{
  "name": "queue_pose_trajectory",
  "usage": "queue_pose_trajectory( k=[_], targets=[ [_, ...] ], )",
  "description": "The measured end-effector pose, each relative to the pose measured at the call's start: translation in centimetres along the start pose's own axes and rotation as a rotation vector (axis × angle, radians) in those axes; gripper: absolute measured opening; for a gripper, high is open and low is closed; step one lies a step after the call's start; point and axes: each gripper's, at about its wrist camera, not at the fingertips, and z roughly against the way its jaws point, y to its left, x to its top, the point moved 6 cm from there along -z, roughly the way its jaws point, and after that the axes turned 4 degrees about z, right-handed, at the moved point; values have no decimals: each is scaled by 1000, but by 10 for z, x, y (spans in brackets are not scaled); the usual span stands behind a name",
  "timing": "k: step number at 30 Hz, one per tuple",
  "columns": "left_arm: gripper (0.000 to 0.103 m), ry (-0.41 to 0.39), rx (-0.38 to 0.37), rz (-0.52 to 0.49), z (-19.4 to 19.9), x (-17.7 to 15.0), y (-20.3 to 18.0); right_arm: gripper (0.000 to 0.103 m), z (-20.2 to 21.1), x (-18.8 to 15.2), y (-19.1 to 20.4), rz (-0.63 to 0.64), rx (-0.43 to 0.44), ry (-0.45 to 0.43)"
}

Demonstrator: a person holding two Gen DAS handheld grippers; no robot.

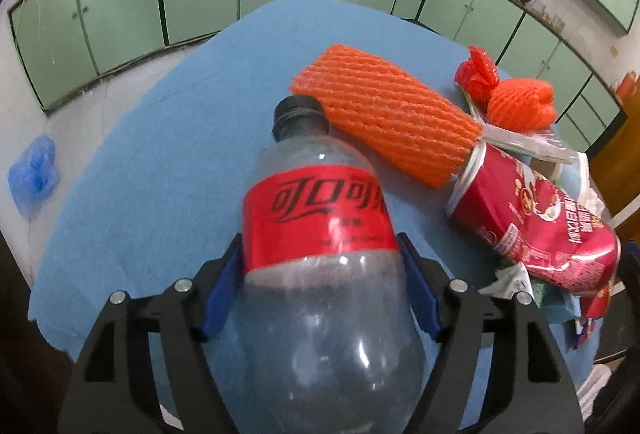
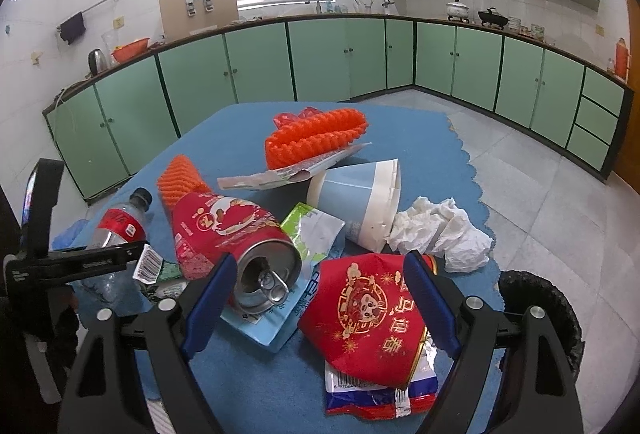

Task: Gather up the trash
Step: 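Reach the left tool to the clear Coca-Cola bottle and close on it, then grasp the orange foam net with the right tool while left holds bottle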

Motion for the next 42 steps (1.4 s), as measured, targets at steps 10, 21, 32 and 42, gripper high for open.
queue_pose_trajectory(
  k=[10,21,32,42],
  targets=[
    [61,-21,-1,24,7,1,8,78,-4,3,7,25,30,1],
    [61,-95,-46,3,40,31,-6,78,-16,62,7,-3,43,-89],
    [61,-126,-72,-68,25,90,-48,73,-72,98,17,-18,18,-28],
    [61,-119,-25,-86,3,113,-37,63,-120,107,23,-2,-23,108]
  ],
)
